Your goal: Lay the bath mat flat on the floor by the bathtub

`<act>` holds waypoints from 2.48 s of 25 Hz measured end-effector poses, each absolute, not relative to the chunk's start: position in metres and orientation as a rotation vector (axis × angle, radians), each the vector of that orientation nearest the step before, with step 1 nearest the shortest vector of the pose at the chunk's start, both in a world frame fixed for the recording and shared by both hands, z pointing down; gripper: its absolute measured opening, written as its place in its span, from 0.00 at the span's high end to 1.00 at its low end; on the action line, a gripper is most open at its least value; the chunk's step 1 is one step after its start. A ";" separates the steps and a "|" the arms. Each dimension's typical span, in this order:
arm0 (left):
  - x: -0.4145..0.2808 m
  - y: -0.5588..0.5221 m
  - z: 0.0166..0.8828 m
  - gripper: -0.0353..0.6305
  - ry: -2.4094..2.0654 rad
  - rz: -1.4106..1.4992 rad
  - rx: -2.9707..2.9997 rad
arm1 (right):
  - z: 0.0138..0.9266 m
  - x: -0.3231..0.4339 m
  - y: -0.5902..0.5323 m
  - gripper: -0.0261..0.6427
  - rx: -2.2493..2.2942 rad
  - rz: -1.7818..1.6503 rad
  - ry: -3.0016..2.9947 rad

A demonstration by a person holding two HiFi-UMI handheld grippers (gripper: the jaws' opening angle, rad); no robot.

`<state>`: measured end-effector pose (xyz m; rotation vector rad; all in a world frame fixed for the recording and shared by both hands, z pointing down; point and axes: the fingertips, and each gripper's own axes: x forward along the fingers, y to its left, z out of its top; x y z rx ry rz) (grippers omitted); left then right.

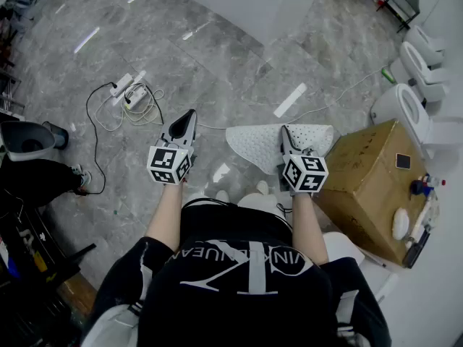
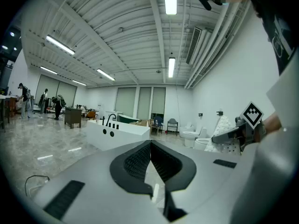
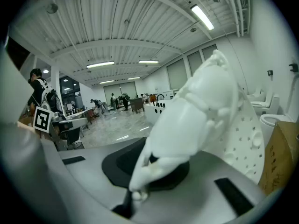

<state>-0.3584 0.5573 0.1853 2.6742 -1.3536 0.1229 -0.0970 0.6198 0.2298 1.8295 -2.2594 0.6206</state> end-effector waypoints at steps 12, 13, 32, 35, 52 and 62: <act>-0.359 0.513 0.178 0.92 -1.359 0.098 2.639 | 0.227 -0.065 0.576 0.91 1.915 0.595 -2.201; -0.356 0.504 0.179 0.92 -1.363 0.091 2.632 | 0.228 -0.061 0.568 0.91 1.918 0.597 -2.201; -0.234 0.311 0.201 0.92 -1.337 0.144 2.571 | 0.261 0.041 0.400 0.91 1.859 0.728 -2.172; -0.221 0.284 0.206 0.92 -1.361 0.162 2.549 | 0.267 0.059 0.373 0.91 1.846 0.755 -2.170; -0.178 0.184 0.244 0.92 -1.385 0.233 2.462 | 0.312 0.102 0.242 0.91 1.752 0.885 -2.176; -0.130 0.070 0.301 0.92 -1.310 0.281 2.428 | 0.344 0.107 0.145 0.91 1.696 0.940 -2.172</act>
